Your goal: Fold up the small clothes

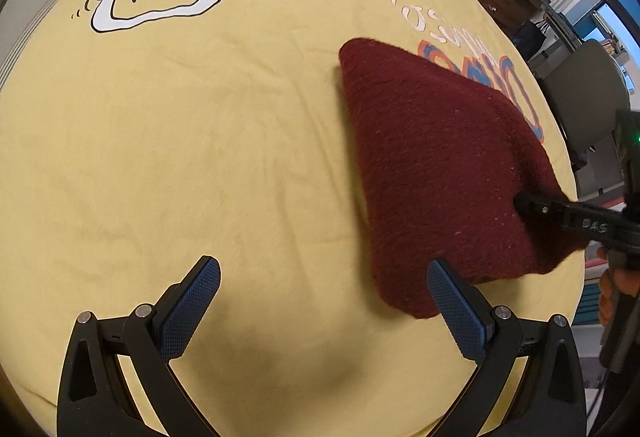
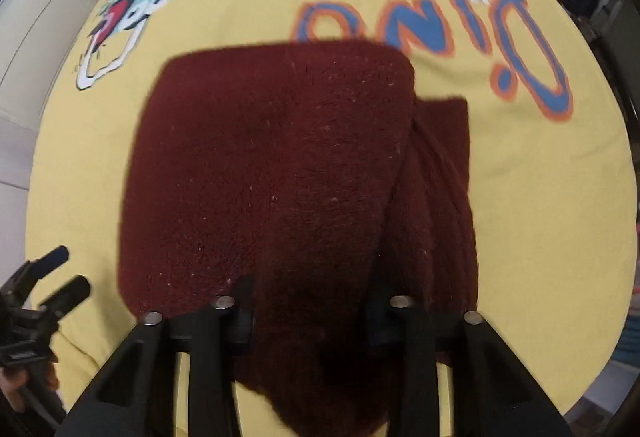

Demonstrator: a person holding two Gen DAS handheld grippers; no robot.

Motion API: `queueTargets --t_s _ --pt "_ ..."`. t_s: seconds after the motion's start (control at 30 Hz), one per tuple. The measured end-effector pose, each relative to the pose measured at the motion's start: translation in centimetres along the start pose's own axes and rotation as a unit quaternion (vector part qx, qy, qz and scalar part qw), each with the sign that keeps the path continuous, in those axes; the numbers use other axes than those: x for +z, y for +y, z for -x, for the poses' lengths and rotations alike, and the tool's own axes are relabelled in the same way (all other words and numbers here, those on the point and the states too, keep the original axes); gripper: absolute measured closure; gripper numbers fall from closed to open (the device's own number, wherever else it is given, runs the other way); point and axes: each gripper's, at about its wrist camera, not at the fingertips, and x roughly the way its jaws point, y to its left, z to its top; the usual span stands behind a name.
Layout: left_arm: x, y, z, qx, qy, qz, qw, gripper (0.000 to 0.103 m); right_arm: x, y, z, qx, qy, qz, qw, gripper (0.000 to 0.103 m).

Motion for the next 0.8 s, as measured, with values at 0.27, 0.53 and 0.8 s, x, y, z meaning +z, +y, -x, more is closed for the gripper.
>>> queueTargets --t_s 0.27,0.53,0.8 --pt "-0.5 -0.6 -0.3 0.000 0.005 -0.005 1.0000 0.001 -1.0 -3.3 3.8 0.015 -0.068 -0.025 0.997 0.082" --pt "-0.7 -2.3 -0.3 -0.005 0.008 -0.024 0.9997 0.001 -2.5 -6.1 4.1 -0.004 -0.068 -0.033 0.997 0.083" --pt "-1.6 -2.7 -0.5 0.003 0.016 -0.032 0.9994 0.001 -4.7 -8.4 0.3 0.017 -0.046 -0.069 0.996 0.062"
